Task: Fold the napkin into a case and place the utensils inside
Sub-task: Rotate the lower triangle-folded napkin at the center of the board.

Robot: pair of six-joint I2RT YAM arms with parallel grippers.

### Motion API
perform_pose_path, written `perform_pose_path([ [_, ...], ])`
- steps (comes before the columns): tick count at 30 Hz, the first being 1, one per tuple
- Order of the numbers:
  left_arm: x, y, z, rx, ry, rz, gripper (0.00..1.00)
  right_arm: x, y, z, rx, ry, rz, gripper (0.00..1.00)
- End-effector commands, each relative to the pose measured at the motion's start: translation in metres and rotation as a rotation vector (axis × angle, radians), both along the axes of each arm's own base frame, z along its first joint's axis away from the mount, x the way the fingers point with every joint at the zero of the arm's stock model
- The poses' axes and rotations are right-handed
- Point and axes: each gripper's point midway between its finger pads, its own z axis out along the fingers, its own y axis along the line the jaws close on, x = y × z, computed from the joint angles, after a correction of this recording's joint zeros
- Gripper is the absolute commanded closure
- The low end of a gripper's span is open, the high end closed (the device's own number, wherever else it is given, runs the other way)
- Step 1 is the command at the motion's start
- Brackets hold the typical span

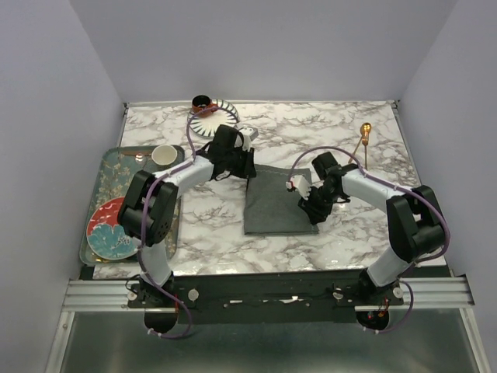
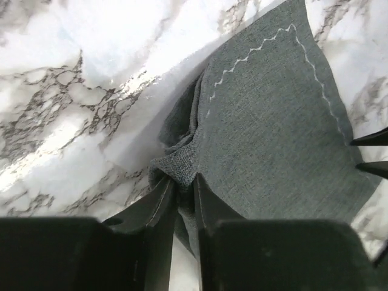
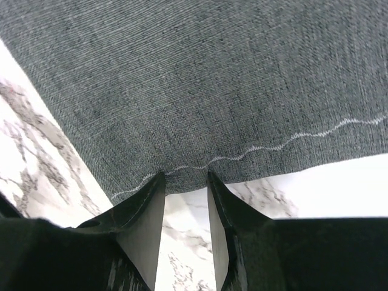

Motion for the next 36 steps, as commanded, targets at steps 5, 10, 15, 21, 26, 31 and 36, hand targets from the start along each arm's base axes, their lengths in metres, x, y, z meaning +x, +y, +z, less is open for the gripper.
perform_pose_path([
  [5,0.027,0.084,0.015,0.415,-0.31,0.181,0.3,0.03,-0.015,0.026,-0.057,-0.094,-0.064,0.43],
  [10,0.043,0.066,0.04,0.36,-0.377,0.038,0.34,0.026,0.005,0.055,0.052,-0.05,-0.118,0.43],
  [15,0.039,0.029,0.036,0.239,-0.306,-0.129,0.5,0.013,0.023,0.06,0.125,0.044,-0.163,0.51],
  [21,0.026,0.009,0.005,0.171,-0.155,-0.203,0.78,0.002,0.038,0.048,0.136,0.092,-0.16,0.58],
  [26,0.012,0.016,-0.026,0.22,-0.051,-0.235,0.93,-0.012,0.023,0.01,0.019,0.129,-0.12,0.59],
  [31,-0.025,0.035,-0.05,0.274,0.06,-0.257,1.0,0.0,0.001,-0.016,-0.109,0.079,-0.076,0.6],
  [36,-0.076,0.061,-0.06,0.309,0.169,-0.234,1.0,0.039,0.003,-0.01,-0.14,-0.007,-0.059,0.61],
])
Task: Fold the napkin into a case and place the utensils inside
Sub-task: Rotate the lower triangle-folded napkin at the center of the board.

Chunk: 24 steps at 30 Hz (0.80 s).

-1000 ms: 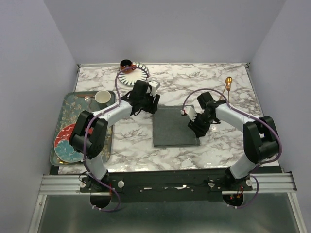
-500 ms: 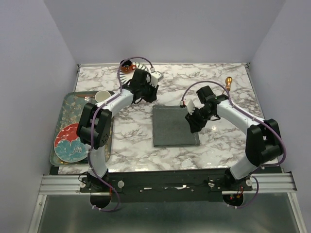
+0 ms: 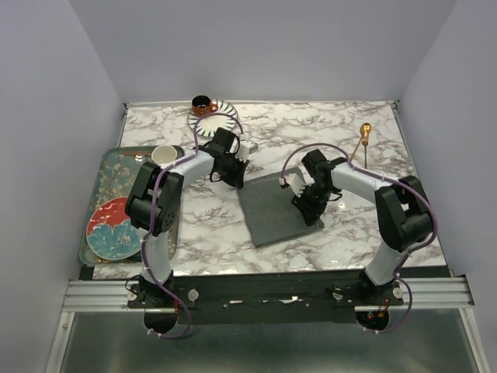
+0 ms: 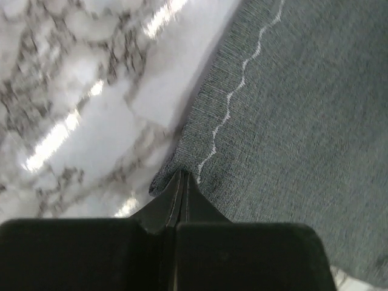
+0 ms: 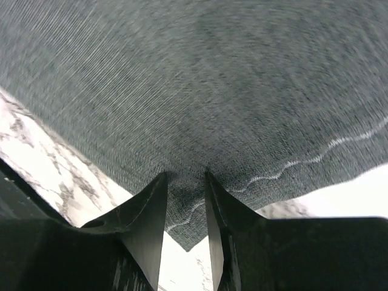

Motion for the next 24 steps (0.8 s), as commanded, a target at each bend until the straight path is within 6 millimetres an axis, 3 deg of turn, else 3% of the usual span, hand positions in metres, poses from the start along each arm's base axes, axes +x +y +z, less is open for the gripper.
perform_pose_path([
  [1,-0.072,0.029,-0.016,0.068,0.179,0.011,1.0,0.051,-0.011,-0.009,-0.107,-0.143,0.063,0.61],
  [2,-0.078,0.031,-0.007,0.055,0.172,0.012,1.0,0.058,-0.008,-0.006,-0.103,-0.163,0.074,0.59],
  [3,-0.094,0.036,-0.013,0.057,0.213,0.018,1.0,0.067,-0.006,-0.004,-0.1,-0.187,0.078,0.58],
  [7,-0.119,0.031,0.011,-0.042,0.214,0.001,0.96,0.106,0.005,0.037,-0.028,-0.295,0.029,0.49],
  [8,-0.117,0.029,0.03,-0.074,0.15,-0.006,0.93,0.112,0.005,0.055,-0.005,-0.329,-0.007,0.45],
  [9,-0.116,0.031,0.035,-0.077,0.114,0.001,0.89,0.111,0.002,0.064,0.005,-0.317,-0.043,0.42],
  [10,-0.106,0.029,0.046,-0.092,0.039,-0.005,0.75,0.11,-0.004,0.074,0.037,-0.289,-0.14,0.39],
  [11,-0.099,0.03,0.061,-0.099,-0.039,-0.009,0.69,0.112,-0.008,0.086,0.063,-0.278,-0.207,0.34],
  [13,-0.08,0.034,0.073,-0.08,-0.151,0.009,0.62,0.1,-0.02,0.102,0.142,-0.178,-0.4,0.31],
  [16,-0.068,0.031,0.077,-0.037,-0.244,-0.057,0.61,0.08,-0.037,0.102,0.203,-0.039,-0.632,0.28],
  [17,-0.065,0.031,0.069,-0.019,-0.239,-0.073,0.61,0.076,-0.04,0.1,0.208,-0.015,-0.674,0.27],
  [18,-0.062,0.028,0.069,-0.006,-0.257,-0.097,0.62,0.068,-0.043,0.089,0.197,0.023,-0.718,0.26],
  [24,-0.051,0.016,0.054,0.05,-0.268,-0.136,0.62,0.064,-0.044,0.066,0.199,0.161,-0.949,0.19],
])
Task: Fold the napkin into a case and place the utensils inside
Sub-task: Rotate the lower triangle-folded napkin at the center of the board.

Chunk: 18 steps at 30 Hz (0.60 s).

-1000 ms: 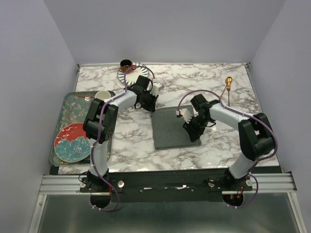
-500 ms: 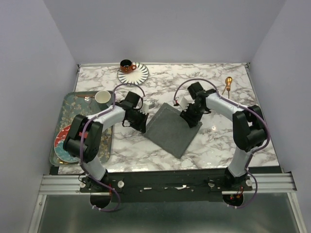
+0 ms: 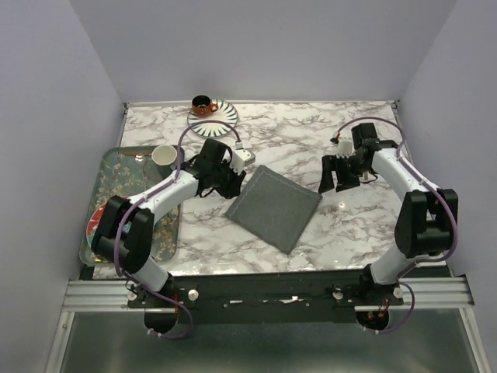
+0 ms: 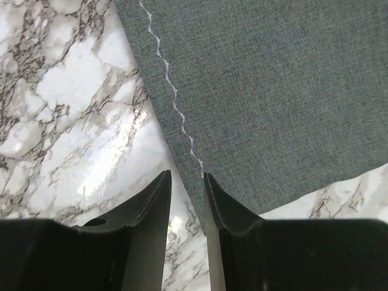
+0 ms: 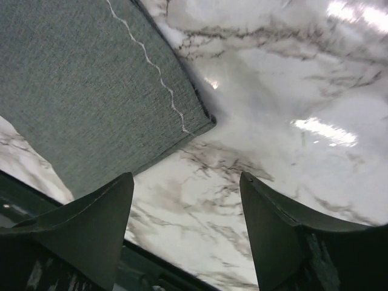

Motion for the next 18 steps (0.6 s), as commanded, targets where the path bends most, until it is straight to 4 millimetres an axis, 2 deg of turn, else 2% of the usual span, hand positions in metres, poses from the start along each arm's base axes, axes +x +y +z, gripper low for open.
perform_pose_path([
  [1,0.013,-0.009,-0.011,0.065,-0.053,-0.044,0.62,-0.017,0.016,-0.022,0.102,0.198,-0.182,0.18],
  [5,0.012,-0.012,-0.021,0.076,-0.032,-0.05,0.62,-0.013,0.015,-0.041,0.164,0.285,-0.238,0.14],
  [8,0.011,-0.013,-0.028,0.081,-0.018,-0.057,0.62,-0.007,0.02,-0.045,0.224,0.304,-0.236,0.13],
  [11,0.007,-0.013,-0.035,0.085,-0.004,-0.076,0.63,-0.003,0.028,-0.05,0.291,0.326,-0.228,0.18],
  [14,0.002,-0.012,-0.043,0.103,0.013,-0.095,0.64,0.002,0.033,-0.056,0.339,0.345,-0.223,0.29],
  [15,-0.001,-0.012,-0.046,0.114,0.017,-0.107,0.65,0.004,0.035,-0.057,0.35,0.345,-0.217,0.36],
  [17,-0.005,-0.009,-0.052,0.133,0.033,-0.11,0.66,0.003,0.035,-0.065,0.351,0.364,-0.215,0.41],
  [18,-0.007,-0.006,-0.056,0.143,0.042,-0.114,0.66,0.003,0.035,-0.068,0.35,0.366,-0.208,0.49],
])
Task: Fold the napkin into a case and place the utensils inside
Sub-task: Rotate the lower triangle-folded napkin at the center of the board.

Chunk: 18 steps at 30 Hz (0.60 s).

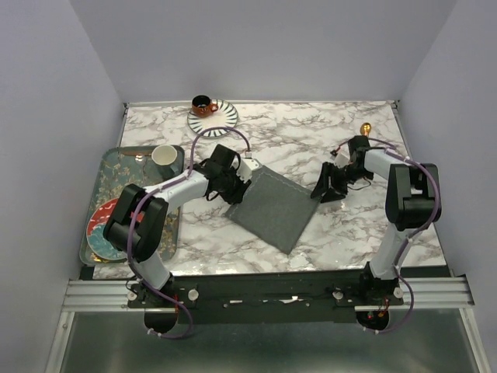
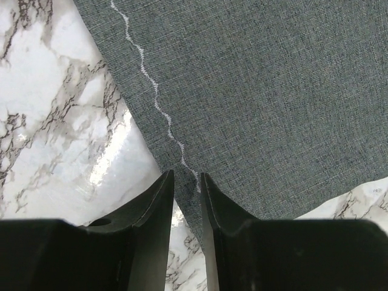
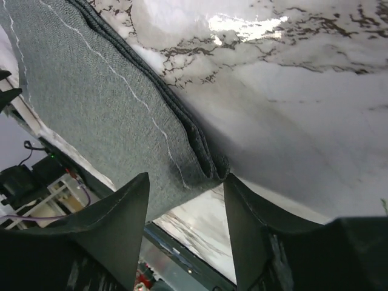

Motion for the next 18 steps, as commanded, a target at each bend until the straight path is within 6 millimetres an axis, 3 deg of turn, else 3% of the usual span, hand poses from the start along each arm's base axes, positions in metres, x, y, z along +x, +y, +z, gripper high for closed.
perform_pose_path([
  [1,-0.008,0.005,-0.015,0.052,0.016,-0.036,0.69,0.009,0.008,-0.01,0.08,-0.001,0.025,0.54],
  [5,-0.027,0.012,-0.021,0.067,0.087,-0.057,0.83,0.019,0.011,-0.009,0.111,-0.092,0.115,0.84],
  [6,-0.037,0.015,-0.023,0.068,0.113,-0.064,0.85,0.022,0.011,-0.008,0.119,-0.134,0.157,0.95],
  [11,-0.082,0.024,-0.027,0.079,0.198,-0.125,0.98,0.037,0.03,0.005,0.107,-0.32,0.394,0.99],
  [14,-0.086,0.024,-0.021,0.071,0.19,-0.11,0.98,0.044,0.039,0.004,0.076,-0.358,0.456,0.99],
  [18,-0.082,0.025,-0.026,0.084,0.208,-0.067,0.97,0.076,0.04,0.004,-0.005,-0.395,0.442,0.99],
])
